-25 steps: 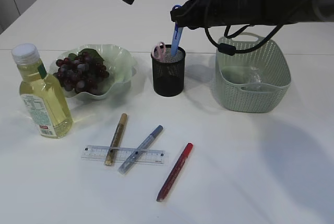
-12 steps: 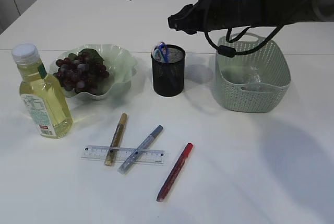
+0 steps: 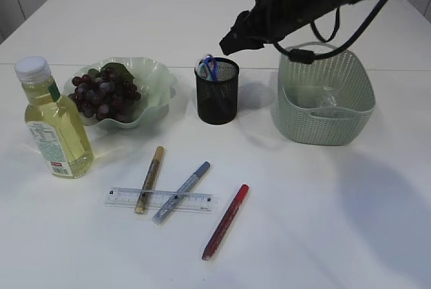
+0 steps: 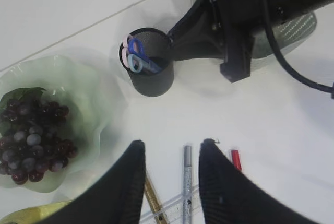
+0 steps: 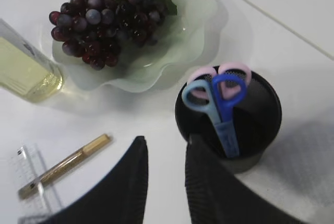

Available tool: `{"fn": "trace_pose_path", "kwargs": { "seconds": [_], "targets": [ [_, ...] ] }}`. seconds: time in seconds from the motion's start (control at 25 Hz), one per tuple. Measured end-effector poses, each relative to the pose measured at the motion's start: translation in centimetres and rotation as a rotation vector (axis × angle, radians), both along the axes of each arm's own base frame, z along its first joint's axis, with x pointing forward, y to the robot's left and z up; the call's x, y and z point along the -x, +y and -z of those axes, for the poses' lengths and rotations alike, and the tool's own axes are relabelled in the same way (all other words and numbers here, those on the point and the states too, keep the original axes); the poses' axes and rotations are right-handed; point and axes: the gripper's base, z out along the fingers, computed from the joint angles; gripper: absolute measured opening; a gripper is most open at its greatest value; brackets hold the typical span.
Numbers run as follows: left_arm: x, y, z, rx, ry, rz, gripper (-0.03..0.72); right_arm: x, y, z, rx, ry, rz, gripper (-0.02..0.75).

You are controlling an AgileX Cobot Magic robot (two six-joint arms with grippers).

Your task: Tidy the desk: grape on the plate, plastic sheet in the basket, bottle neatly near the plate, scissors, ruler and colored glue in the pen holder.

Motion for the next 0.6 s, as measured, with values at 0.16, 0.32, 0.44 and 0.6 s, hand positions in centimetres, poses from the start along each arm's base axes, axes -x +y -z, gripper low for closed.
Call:
{"fn": "trace_pose_path", "kwargs": {
  "seconds": [0.16, 0.32, 0.44, 0.6],
  "targets": [
    [0.3, 0.1, -0.3, 0.019, 0.006, 0.003, 0.253, 1.2, -0.9, -3.5, 0.098, 0.140, 0.047, 0.219],
    [1.0, 0.4, -1.2, 0.061, 0.007, 0.010, 0.253, 2.2, -2.1, -5.9, 0.200, 0.267, 0.140, 0.220],
    [1.9, 0.9, -2.4, 0.108, 0.002, 0.018, 0.253, 2.3, -2.7, -7.0, 0.215, 0.293, 0.251, 0.220],
    [3.3, 1.9, -4.1, 0.155, -0.014, 0.025, 0.253, 2.9, -3.1, -7.9, 0.206, 0.310, 0.309, 0.287]
  ]
}}
